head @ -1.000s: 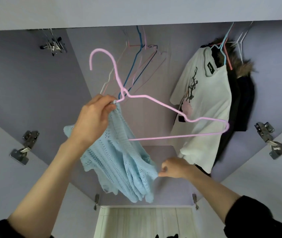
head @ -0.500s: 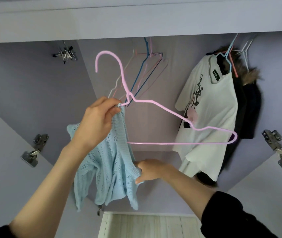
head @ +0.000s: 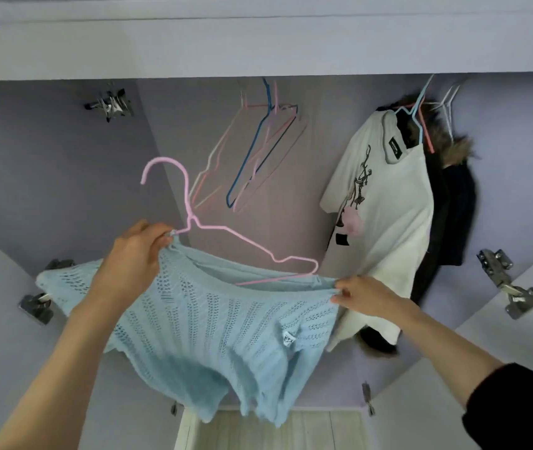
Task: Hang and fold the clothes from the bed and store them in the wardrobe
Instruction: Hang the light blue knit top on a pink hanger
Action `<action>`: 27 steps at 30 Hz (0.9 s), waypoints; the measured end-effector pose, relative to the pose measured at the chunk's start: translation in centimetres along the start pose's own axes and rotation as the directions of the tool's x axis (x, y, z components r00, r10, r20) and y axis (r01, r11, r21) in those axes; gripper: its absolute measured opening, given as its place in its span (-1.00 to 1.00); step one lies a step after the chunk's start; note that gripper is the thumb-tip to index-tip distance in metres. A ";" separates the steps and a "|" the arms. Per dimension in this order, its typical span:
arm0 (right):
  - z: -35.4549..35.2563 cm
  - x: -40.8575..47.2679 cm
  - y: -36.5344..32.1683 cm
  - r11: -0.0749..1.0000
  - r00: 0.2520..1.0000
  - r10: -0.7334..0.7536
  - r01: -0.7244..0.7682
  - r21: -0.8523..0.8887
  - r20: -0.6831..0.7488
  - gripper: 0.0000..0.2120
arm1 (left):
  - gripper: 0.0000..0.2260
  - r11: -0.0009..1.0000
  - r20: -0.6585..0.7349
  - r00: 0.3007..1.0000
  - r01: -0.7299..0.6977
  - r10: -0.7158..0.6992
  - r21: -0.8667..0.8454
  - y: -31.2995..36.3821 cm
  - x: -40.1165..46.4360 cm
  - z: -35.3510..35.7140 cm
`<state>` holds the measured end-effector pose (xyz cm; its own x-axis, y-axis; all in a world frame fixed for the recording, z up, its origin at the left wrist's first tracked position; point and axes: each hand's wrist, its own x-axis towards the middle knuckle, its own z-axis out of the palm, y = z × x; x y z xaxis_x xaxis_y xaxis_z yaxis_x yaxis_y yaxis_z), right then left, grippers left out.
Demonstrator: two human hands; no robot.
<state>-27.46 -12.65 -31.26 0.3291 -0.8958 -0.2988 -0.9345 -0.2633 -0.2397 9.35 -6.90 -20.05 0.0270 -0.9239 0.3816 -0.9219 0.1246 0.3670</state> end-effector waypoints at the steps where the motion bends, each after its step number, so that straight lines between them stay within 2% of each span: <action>1: -0.8 -0.1 0.1 1.000 0.999 -0.013 0.013 0.006 -0.042 -0.77 | -0.85 1.000 0.009 1.000 0.003 -0.003 0.006 0.0 -0.1 0.4; 4: -3.1 -0.5 -0.3 0.997 0.981 -0.079 0.082 0.007 -0.175 -0.70 | -0.86 1.000 0.018 0.999 -0.026 0.026 -0.005 1.0 0.2 1.8; 7: -4.7 -1.1 -1.6 0.988 0.958 -0.156 0.155 -0.025 -0.243 -0.71 | -0.86 0.996 0.027 0.996 -0.081 0.082 -0.034 2.3 0.5 2.6; 10: -6.0 -1.6 -2.9 0.976 0.932 -0.201 0.218 0.023 -0.302 -0.71 | -0.85 0.992 0.017 0.993 -0.114 0.116 -0.056 3.4 0.7 2.9; 15: -7.7 -2.0 -6.8 0.892 0.825 -0.326 0.431 0.140 -0.462 -0.82 | -0.86 0.985 -0.004 0.987 -0.163 0.163 -0.064 5.7 0.7 4.0; 18: -7.8 -2.4 -8.0 0.802 0.839 -0.234 0.452 0.390 -0.491 -0.92 | -0.86 0.977 -0.089 0.991 -0.115 0.101 -0.177 6.2 0.9 3.9; 20: -8.0 -2.6 -7.9 0.747 0.848 -0.170 0.444 0.495 -0.503 -0.94 | -0.86 0.966 -0.149 0.987 -0.093 0.057 -0.243 6.2 1.1 3.5; 23: -8.3 -2.7 -7.7 0.775 0.830 -0.189 0.454 0.440 -0.524 -0.77 | -0.86 0.952 -0.177 0.984 -0.078 0.026 -0.295 6.3 1.3 3.0; 25: -8.2 -2.6 -8.0 0.810 0.819 -0.208 0.451 0.376 -0.535 -0.75 | -0.87 0.945 -0.175 0.985 -0.059 0.001 -0.322 6.3 1.5 2.8; 27: -8.2 -2.4 -7.9 0.790 0.802 -0.124 0.436 0.432 -0.584 -0.73 | -0.88 0.943 -0.162 0.987 -0.074 0.022 -0.324 6.2 1.7 2.7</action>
<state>-21.93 -11.35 -21.08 0.3003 -0.8951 0.3294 -0.5356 -0.4440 -0.7183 2.66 -8.68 -19.43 0.0687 -0.8503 0.5217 -0.7460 0.3035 0.5928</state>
